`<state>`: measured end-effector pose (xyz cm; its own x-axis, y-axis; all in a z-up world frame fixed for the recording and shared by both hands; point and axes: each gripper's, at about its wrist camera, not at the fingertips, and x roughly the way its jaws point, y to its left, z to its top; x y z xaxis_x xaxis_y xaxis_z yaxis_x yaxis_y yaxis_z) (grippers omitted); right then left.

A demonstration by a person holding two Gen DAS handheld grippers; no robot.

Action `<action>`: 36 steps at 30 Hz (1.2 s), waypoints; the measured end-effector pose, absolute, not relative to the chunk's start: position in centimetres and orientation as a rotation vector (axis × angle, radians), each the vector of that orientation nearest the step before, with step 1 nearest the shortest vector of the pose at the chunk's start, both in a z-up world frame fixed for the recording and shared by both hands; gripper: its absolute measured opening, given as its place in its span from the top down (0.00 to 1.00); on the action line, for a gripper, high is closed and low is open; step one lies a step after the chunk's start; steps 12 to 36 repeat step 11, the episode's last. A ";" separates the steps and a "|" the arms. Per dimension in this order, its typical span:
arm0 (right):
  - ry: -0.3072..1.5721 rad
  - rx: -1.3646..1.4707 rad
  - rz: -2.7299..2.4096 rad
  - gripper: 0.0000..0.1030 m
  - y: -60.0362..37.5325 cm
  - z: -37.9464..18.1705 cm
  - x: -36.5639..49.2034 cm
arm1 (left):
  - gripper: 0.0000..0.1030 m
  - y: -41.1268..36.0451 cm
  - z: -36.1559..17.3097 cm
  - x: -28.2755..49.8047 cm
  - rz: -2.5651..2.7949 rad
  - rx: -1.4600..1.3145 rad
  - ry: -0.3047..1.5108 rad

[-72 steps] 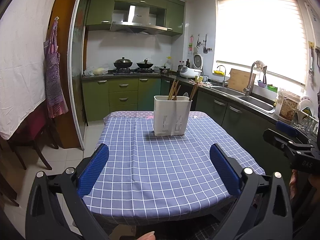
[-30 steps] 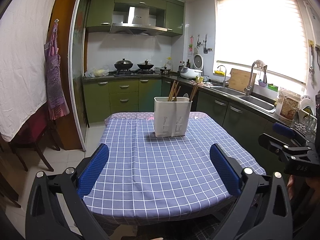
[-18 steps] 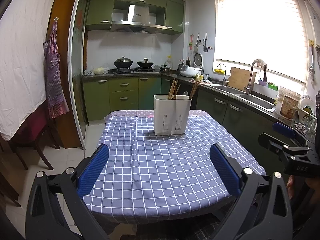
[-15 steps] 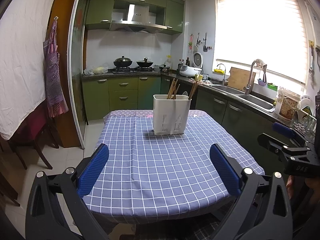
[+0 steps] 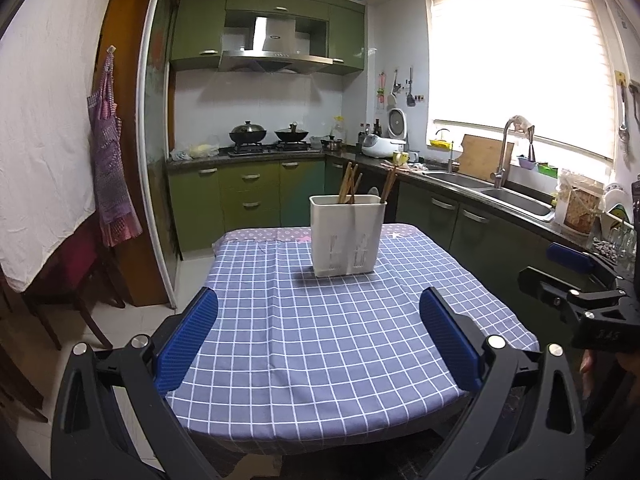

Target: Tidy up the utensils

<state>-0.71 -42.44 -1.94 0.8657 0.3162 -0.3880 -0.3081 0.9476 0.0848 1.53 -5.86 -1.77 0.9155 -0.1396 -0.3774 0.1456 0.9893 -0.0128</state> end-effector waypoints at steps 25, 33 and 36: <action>0.414 0.022 0.326 0.05 -42.6 -2.0 -0.5 | 0.07 -5.3 -1.8 1.9 -0.130 -0.010 0.412; 0.414 0.022 0.326 0.05 -42.6 -2.0 -0.5 | 0.07 -5.3 -1.8 1.9 -0.130 -0.010 0.412; 0.414 0.022 0.326 0.05 -42.6 -2.0 -0.5 | 0.07 -5.3 -1.8 1.9 -0.130 -0.010 0.412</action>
